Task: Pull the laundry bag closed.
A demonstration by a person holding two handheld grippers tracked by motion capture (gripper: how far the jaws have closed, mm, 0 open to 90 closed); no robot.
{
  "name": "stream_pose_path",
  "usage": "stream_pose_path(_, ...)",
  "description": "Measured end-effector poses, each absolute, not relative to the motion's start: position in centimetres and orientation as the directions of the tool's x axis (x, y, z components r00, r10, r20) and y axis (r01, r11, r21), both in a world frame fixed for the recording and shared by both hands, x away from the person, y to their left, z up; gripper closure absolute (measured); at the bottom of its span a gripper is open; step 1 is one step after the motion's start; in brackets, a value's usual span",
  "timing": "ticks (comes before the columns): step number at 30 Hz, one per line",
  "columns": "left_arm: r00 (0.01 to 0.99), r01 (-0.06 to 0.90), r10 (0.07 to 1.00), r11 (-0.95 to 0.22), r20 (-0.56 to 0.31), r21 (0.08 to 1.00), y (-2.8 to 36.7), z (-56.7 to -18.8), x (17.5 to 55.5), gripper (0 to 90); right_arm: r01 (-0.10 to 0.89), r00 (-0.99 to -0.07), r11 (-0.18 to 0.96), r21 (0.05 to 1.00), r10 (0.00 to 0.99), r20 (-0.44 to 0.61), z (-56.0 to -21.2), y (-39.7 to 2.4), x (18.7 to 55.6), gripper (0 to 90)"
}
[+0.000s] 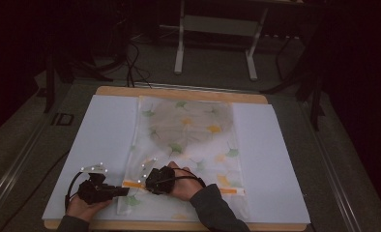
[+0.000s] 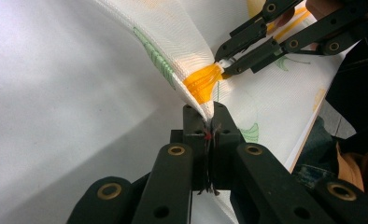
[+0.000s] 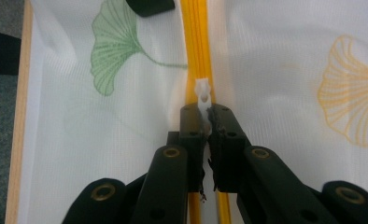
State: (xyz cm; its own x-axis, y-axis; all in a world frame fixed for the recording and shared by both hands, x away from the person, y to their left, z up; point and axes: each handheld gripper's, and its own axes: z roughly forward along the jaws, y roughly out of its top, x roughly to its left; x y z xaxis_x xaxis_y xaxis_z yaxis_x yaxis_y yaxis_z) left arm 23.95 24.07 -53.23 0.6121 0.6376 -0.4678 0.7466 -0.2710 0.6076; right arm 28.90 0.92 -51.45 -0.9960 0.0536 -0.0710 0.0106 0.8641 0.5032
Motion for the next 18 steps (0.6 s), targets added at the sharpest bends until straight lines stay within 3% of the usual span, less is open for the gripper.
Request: stream_pose_path(18, 0.615, 0.742, 0.641, -0.275, -0.459, 0.611, 24.1, -53.2, 23.8, 88.2, 0.017, -0.994, 0.873, 0.487, 0.066, -0.083, -51.3, -0.5, 28.7, 84.7)
